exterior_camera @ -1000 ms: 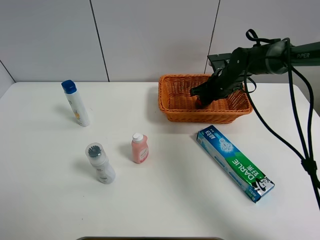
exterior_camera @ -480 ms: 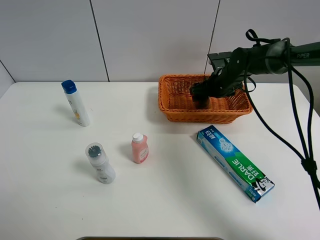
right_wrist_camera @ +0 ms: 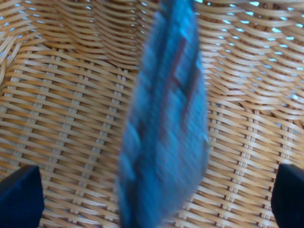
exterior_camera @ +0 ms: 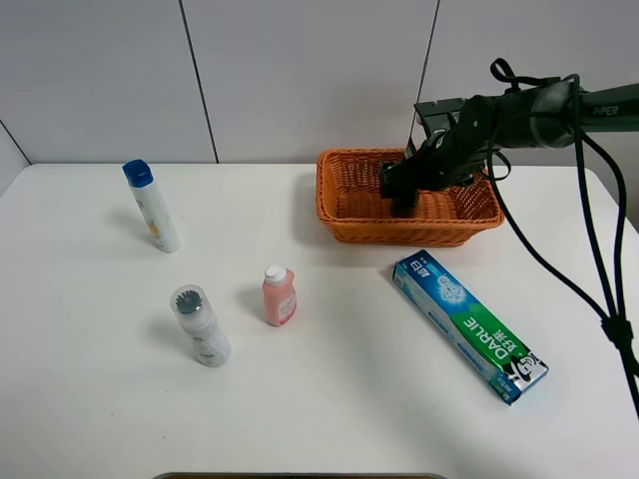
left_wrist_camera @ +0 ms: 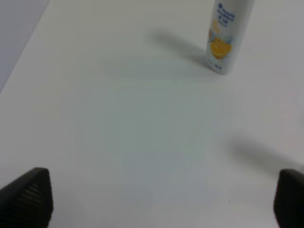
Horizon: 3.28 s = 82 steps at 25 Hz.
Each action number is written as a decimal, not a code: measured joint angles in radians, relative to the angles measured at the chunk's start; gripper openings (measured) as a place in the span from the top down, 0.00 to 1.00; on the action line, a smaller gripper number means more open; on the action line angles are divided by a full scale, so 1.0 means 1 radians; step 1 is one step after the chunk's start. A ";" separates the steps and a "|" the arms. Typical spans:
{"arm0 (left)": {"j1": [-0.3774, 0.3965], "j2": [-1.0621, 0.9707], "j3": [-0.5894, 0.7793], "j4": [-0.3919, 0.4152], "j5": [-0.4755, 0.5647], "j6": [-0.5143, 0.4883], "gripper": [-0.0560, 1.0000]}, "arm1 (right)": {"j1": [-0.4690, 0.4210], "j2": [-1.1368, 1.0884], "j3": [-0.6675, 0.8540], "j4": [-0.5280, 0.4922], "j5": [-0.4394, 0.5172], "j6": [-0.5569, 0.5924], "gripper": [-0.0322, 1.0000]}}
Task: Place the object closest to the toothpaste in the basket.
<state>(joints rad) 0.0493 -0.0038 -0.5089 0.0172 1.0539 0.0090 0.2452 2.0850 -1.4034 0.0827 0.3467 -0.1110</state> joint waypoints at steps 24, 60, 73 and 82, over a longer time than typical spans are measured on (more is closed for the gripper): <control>0.000 0.000 0.000 0.000 0.000 0.000 0.06 | 0.000 -0.591 0.000 -0.051 0.294 0.047 0.01; 0.000 0.000 0.000 0.000 0.000 0.000 0.06 | -0.029 -1.545 0.282 -0.151 0.761 0.077 0.01; 0.000 0.000 0.000 0.000 0.000 0.000 0.06 | -0.242 -1.893 0.598 -0.150 0.745 0.116 0.01; 0.000 0.000 0.000 0.000 0.000 0.000 0.06 | -0.263 -2.039 0.771 -0.149 0.736 0.126 0.01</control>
<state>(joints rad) 0.0493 -0.0038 -0.5089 0.0172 1.0539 0.0090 -0.0182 0.0461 -0.6321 -0.0664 1.0827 0.0154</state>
